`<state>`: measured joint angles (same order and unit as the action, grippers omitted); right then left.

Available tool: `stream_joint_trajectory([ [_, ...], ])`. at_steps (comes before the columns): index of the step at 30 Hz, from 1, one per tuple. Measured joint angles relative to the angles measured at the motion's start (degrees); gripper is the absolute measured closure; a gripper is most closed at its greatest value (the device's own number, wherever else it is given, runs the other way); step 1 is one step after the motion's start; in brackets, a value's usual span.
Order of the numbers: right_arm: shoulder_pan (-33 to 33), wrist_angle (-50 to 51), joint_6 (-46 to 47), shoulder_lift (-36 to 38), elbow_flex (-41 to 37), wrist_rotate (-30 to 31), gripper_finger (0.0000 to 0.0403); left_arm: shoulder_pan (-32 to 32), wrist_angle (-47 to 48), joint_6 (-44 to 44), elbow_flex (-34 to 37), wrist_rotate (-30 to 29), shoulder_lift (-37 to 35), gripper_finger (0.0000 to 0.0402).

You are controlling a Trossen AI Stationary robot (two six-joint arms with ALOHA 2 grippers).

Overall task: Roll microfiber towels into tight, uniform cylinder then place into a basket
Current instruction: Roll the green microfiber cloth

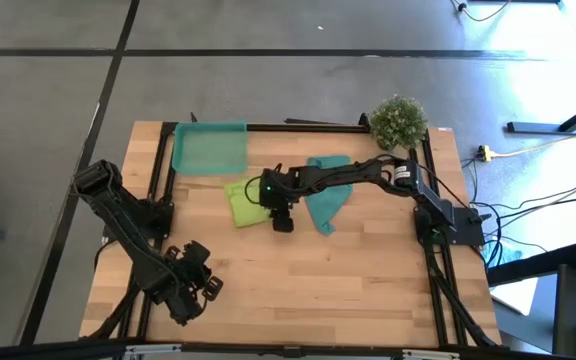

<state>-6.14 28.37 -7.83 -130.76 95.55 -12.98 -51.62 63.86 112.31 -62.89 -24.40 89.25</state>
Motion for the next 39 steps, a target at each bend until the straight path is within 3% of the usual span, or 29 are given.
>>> stream_joint_trajectory([
  [9,8.2,0.9,4.4,-0.2,-0.2,-8.0,0.0266,0.1,0.0,-2.8,0.0,-0.1,0.0,0.0324],
  [14,12.1,0.2,2.5,-0.2,-0.2,-3.8,0.0266,0.1,0.0,-4.0,0.0,-0.1,0.0,0.0324],
  [25,14.9,-0.8,-4.9,-0.3,-0.2,-1.0,0.0267,0.1,-0.1,-4.9,0.0,-0.1,0.0,0.0324],
  [28,15.7,-0.8,-6.4,-0.3,-0.2,4.3,0.0285,0.1,-0.1,-5.0,0.0,-0.1,0.0,0.0324],
  [31,16.2,-1.8,-6.5,-0.3,-0.2,7.3,0.0329,0.1,-0.4,-5.0,0.0,-0.1,0.0,0.0324],
  [34,16.3,-2.1,-6.0,-0.3,-0.2,7.8,0.0384,0.1,-2.9,-7.1,0.0,-1.4,0.0,0.0324],
  [39,16.2,-1.9,-4.4,-0.3,-0.1,4.7,0.0391,0.6,-6.4,-15.5,0.0,-4.5,0.0,0.0324],
])
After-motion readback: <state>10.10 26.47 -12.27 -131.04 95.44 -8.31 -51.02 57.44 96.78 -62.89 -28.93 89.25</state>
